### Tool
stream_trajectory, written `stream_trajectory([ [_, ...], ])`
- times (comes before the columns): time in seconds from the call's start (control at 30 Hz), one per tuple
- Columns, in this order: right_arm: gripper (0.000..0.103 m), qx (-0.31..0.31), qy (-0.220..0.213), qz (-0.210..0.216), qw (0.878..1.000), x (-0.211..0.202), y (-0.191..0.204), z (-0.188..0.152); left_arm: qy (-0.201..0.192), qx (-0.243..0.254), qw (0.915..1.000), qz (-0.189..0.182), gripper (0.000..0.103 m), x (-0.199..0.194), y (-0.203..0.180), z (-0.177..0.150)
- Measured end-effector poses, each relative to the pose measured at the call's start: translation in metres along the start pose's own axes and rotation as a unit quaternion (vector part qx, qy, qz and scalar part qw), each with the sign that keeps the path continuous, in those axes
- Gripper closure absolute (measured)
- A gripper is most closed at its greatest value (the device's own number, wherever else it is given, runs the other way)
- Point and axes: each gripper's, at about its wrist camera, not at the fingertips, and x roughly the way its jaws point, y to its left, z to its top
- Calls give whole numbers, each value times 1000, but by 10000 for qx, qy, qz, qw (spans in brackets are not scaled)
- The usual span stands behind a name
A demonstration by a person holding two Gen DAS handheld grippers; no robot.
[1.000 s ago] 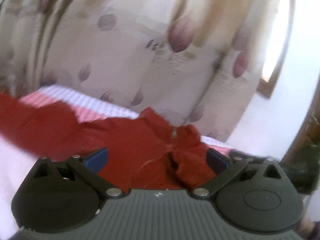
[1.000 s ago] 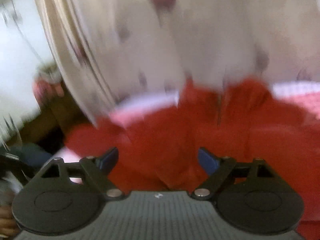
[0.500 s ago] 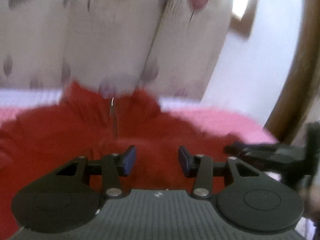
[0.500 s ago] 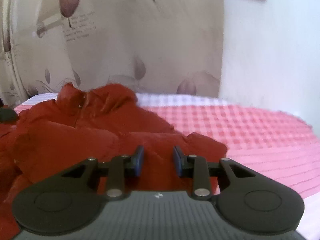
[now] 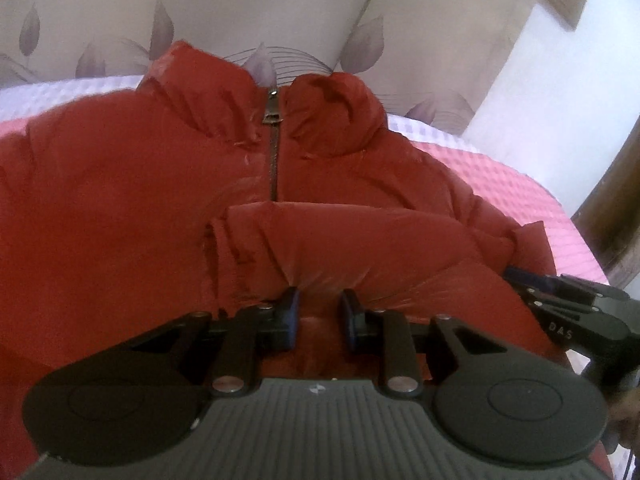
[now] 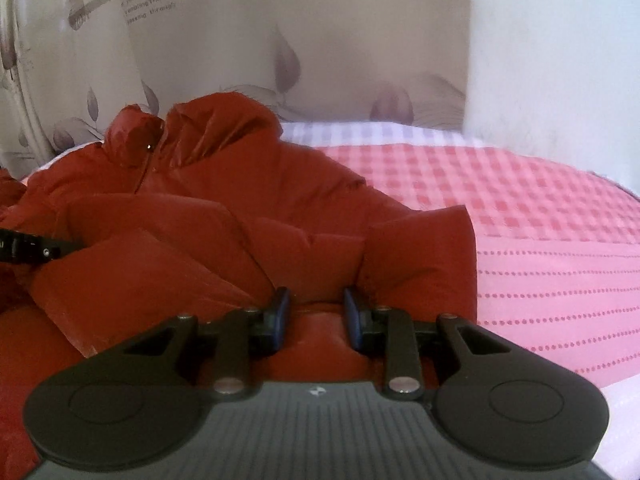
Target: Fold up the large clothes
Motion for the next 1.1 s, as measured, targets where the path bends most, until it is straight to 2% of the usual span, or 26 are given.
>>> stream_trajectory([
  [0.2, 75, -374, -32, -312, 9988, 0, 14, -1, -95, 201, 9996, 166, 78, -6, -6, 1],
  [0.27, 75, -458, -45, -379, 9982, -1, 17, -2, -430, 5, 9990, 108, 78, -29, 5, 2],
  [0.3, 75, -454, -51, -386, 9982, -1, 17, -2, -761, -127, 9969, 115, 76, -48, 13, 2],
  [0.33, 75, -465, -64, -407, 9981, -1, 17, -2, -1023, -285, 9942, 155, 61, -66, 23, 1],
  [0.37, 74, -495, -76, -431, 9978, -1, 19, -3, -1274, -519, 9902, 248, 35, -90, 37, 1],
  [0.4, 74, -517, -82, -455, 9976, -1, 20, -3, -1534, -761, 9847, 330, 24, -112, 52, -1],
  [0.43, 74, -519, -90, -477, 9975, -2, 21, -3, -1838, -1002, 9769, 437, 8, -136, 70, -5],
  [0.47, 74, -520, -100, -491, 9974, -2, 21, -3, -2127, -1200, 9677, 620, 1, -160, 90, -9],
  [0.5, 74, -523, -114, -495, 9973, -2, 21, -3, -2318, -1327, 9599, 855, 0, -181, 111, -12],
  [0.57, 74, -505, -132, -505, 9974, -2, 22, -4, -2454, -1555, 9487, 1250, 0, -216, 162, -16],
  [0.67, 74, -546, -173, -554, 9968, -3, 24, -5, -2291, -2147, 9305, 1884, 0, -247, 251, -23],
  [0.73, 74, -555, -184, -569, 9967, -3, 25, -5, -1833, -2603, 9261, 2025, 1, -253, 313, -29],
  [0.77, 74, -558, -187, -574, 9966, -3, 25, -4, -1648, -2940, 9196, 2017, 1, -254, 343, -34],
  [0.83, 74, -571, -207, -600, 9963, -4, 26, -5, -1436, -3499, 9093, 1736, 1, -252, 392, -46],
  [0.9, 74, -590, -229, -639, 9959, -5, 27, -5, -1407, -3861, 8950, 1737, 1, -248, 423, -53],
  [0.93, 74, -603, -233, -658, 9957, -5, 28, -6, -1411, -3949, 8904, 1769, 1, -244, 434, -54],
  [1.0, 74, -676, -235, -716, 9949, -5, 30, -6, -1313, -3949, 8910, 1815, 1, -236, 450, -51],
  [1.03, 74, -695, -235, -729, 9946, -5, 30, -5, -1202, -3914, 8945, 1794, 1, -230, 456, -47],
  [1.1, 74, -720, -247, -757, 9942, -5, 31, -5, -1176, -3624, 9022, 2022, 4, -220, 458, -36],
])
